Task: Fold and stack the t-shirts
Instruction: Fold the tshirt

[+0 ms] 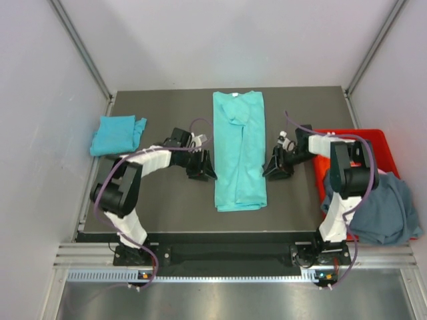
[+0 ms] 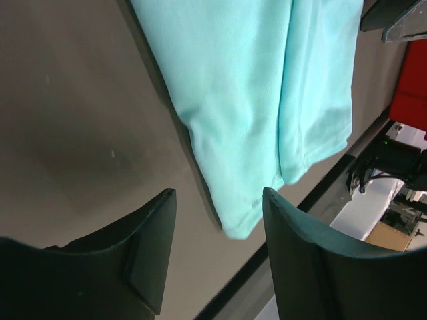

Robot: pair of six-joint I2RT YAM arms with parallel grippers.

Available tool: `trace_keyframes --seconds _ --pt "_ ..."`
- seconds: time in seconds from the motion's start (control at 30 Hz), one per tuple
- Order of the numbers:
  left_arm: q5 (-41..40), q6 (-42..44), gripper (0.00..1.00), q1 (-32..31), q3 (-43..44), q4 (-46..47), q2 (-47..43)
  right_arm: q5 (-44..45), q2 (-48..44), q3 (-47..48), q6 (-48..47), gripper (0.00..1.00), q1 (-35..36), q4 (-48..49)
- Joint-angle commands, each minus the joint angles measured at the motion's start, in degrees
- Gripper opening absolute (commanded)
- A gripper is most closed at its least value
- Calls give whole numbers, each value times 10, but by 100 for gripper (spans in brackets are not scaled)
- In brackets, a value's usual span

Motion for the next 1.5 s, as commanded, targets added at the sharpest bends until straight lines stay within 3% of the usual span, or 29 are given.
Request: trace_keyframes --seconds 0.0,0.23,0.6,0.87,1.07,1.2,1.33,1.37,1.47 --pt "-7 -21 59 3 -58 38 -76 23 -64 -45 -9 45 -5 9" --pt "-3 -46 58 1 -110 67 -83 56 -95 -113 5 53 -1 40" --pt "9 -62 49 -45 -114 89 -38 47 -78 -124 11 52 56 43" --pt "13 -68 44 -64 -118 93 -34 60 -139 -162 40 52 76 65" --pt "27 -68 31 -75 -116 100 -24 57 -151 -169 42 42 76 70" --pt "37 -69 28 -81 -110 100 -16 52 -139 -162 39 31 76 71" --pt "40 -67 24 -83 -112 97 -20 45 -122 -151 33 26 76 65" --pt "40 -67 18 -83 -114 97 -21 42 -120 -149 32 22 76 65" --pt "36 -63 15 -83 -118 95 -31 40 -117 -149 31 19 81 66"
